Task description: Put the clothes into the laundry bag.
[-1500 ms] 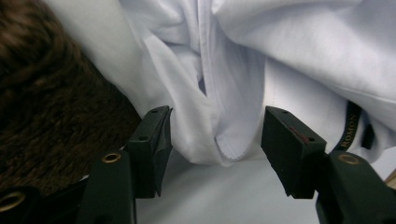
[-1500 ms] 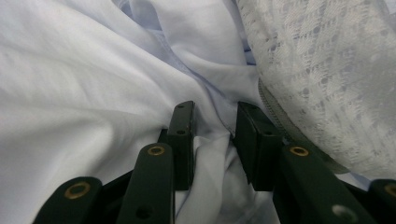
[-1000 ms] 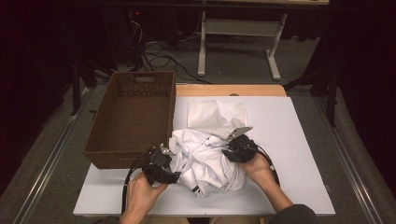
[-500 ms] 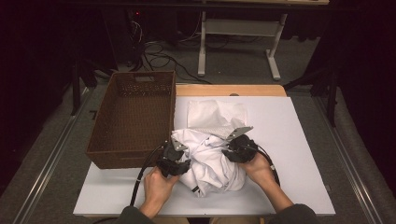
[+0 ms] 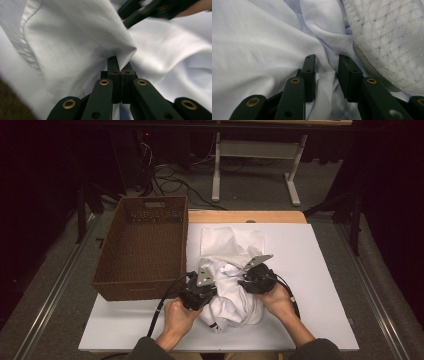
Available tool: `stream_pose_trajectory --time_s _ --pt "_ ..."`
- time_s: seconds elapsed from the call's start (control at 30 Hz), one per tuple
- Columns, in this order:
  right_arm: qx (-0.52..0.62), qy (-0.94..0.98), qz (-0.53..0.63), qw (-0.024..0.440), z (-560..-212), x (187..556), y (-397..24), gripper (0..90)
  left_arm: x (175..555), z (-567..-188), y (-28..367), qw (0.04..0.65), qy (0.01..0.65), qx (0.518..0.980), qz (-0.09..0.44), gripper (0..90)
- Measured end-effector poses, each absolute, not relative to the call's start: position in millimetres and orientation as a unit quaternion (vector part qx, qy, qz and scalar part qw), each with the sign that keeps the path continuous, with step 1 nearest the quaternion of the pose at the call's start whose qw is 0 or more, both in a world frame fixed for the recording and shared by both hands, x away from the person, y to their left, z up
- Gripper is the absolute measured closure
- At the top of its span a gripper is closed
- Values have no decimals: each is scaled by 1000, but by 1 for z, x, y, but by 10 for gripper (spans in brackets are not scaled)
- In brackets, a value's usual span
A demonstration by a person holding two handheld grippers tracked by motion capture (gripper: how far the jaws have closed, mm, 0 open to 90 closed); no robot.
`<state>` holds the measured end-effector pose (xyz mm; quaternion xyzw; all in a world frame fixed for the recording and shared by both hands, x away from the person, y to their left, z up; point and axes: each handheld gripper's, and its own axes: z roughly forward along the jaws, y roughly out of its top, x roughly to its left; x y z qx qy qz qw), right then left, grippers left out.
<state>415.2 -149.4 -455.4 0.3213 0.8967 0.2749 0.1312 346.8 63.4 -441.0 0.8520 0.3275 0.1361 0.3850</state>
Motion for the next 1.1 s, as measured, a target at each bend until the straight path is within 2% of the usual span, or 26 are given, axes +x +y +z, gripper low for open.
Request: stream_pose_trajectory --time_s 0.23,0.33,0.47,0.73,0.93,1.03,1.1 --pt "320 899 270 129 -455 414 -149 718 350 -435 24 378 251 883 117 894" --pt "326 893 285 124 -454 413 -155 684 366 -450 16 359 269 890 78 895" --pt "336 882 306 122 -449 408 -165 635 378 -461 13 338 289 894 55 895" --pt "317 873 350 126 -426 385 -180 556 391 -468 15 312 321 893 41 895" --pt "298 873 369 115 -415 371 -170 489 390 -468 14 309 322 894 43 894" --pt "300 873 366 121 -415 373 -160 506 389 -467 14 311 321 894 44 892" --pt "306 873 356 130 -418 379 -155 616 387 -466 15 311 319 894 43 890"
